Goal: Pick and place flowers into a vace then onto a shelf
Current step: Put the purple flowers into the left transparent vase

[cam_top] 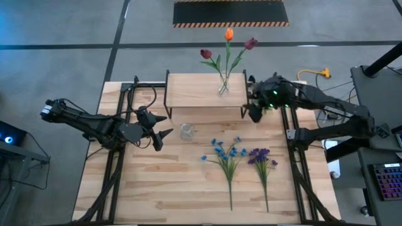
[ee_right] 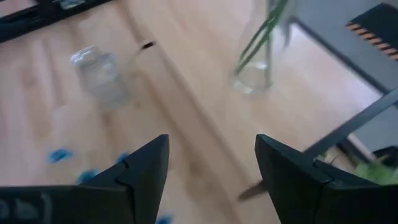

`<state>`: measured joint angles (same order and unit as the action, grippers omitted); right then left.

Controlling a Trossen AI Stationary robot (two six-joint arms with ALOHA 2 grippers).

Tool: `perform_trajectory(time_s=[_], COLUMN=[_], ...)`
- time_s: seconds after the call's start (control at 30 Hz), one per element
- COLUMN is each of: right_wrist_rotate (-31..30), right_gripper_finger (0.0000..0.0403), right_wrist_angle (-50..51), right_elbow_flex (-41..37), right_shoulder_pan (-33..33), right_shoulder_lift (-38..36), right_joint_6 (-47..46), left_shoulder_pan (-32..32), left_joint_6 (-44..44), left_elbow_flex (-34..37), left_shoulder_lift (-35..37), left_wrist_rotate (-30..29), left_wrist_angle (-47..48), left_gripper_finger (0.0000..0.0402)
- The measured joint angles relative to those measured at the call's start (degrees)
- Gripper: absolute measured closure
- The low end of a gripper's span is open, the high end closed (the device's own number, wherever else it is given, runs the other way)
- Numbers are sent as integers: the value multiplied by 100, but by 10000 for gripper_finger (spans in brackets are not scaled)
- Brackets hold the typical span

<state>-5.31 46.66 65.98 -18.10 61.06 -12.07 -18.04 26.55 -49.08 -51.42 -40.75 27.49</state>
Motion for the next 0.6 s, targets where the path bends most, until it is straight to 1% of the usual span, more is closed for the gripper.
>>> perform_trajectory(time_s=[0.13,0.27,0.47,0.6], right_wrist_rotate=[-2,-23,-131,-239], right_gripper_finger=[172,172,172,172], right_wrist_angle=[483,935,1399,1539], right_elbow_flex=[0,0,-23,-102], right_shoulder_pan=[601,1323,2383,2886], right_shoulder_lift=[-414,-658,-713,-690], right_joint_6=[-534,-1134,-2005,-2596], left_shoulder_pan=[2,2,2,2], left_joint_6=[0,0,0,0], left_elbow_flex=[0,0,0,2], left_shoulder_lift=[0,0,-24,-109], left_wrist_rotate=[0,0,-4,8], left_wrist_angle=[0,0,-1,1], left_gripper_finger=[135,135,135,135])
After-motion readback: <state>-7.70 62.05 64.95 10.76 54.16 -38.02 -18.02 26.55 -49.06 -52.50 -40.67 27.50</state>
